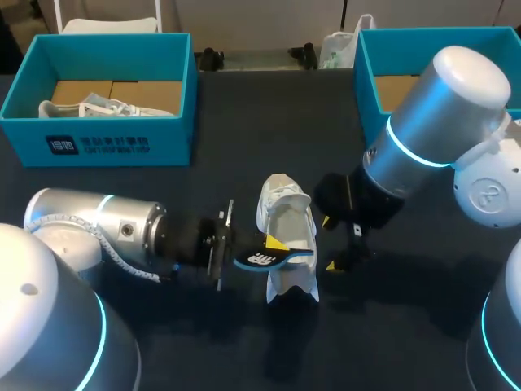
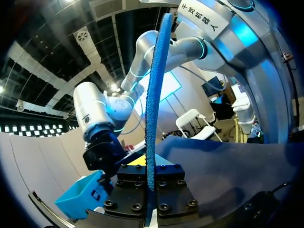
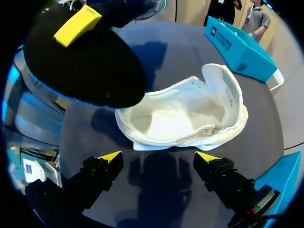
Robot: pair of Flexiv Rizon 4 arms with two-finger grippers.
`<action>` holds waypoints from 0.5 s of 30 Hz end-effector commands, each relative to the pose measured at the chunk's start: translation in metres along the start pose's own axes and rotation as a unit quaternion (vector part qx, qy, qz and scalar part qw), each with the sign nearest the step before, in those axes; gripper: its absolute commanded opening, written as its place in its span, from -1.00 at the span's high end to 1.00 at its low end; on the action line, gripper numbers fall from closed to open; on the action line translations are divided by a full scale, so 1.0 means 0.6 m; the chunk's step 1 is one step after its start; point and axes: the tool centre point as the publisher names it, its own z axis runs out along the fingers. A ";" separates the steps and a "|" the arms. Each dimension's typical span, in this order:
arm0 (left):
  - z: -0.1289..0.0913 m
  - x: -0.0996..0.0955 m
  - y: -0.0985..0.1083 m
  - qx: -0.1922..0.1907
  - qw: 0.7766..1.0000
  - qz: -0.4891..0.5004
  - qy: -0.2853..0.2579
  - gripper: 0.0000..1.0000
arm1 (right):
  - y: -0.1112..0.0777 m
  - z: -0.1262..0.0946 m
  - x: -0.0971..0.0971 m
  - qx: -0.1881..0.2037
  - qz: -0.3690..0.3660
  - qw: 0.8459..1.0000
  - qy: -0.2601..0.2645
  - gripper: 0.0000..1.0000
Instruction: Take the shoe out of the shoebox, open the shoe tongue, remove and reinsert the insole, then place the shoe into the shoebox
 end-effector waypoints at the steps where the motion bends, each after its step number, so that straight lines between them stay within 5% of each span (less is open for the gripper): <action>1: 0.017 0.004 0.007 -0.003 1.000 0.001 -0.007 1.00 | 0.001 0.002 0.000 0.001 0.000 1.000 0.000 -1.00; 15: 0.034 0.001 0.037 -0.016 0.998 -0.032 -0.057 1.00 | 0.001 0.002 0.000 0.001 0.000 1.000 0.000 -1.00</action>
